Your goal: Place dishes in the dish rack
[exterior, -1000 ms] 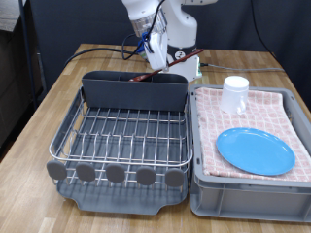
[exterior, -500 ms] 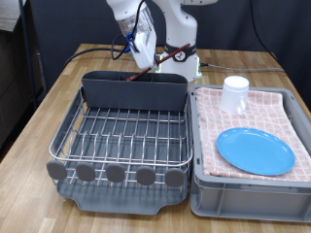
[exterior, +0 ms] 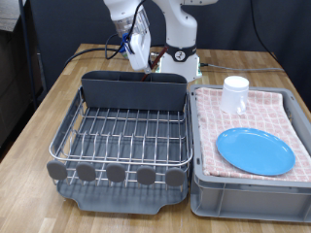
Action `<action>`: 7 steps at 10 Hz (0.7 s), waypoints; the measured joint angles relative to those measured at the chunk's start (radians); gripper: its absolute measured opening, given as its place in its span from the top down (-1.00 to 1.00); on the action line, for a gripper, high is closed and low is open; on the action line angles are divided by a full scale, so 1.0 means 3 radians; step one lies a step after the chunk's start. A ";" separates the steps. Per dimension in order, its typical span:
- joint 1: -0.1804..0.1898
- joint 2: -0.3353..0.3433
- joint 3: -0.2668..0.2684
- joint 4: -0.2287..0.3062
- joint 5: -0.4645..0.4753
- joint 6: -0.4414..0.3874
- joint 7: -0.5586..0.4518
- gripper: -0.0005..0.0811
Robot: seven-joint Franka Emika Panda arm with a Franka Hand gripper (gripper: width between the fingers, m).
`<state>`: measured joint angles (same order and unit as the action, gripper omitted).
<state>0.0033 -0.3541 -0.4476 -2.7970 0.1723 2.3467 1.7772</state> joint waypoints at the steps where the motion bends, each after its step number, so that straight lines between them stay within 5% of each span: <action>1: -0.0032 0.0000 0.0045 -0.0001 -0.0111 0.0071 0.0087 0.09; 2: -0.0066 0.0000 0.0111 -0.0001 -0.0241 0.0150 0.0187 -0.31; 3: -0.0130 -0.0002 0.0231 -0.0002 -0.0473 0.0241 0.0363 -0.31; 4: -0.0232 -0.0014 0.0426 -0.0004 -0.0819 0.0339 0.0642 -0.70; 7: -0.0368 -0.0177 0.1006 -0.0003 -0.1462 0.0399 0.1419 -0.92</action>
<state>-0.1072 -0.4070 -0.1458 -2.7979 -0.2662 2.4664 2.2030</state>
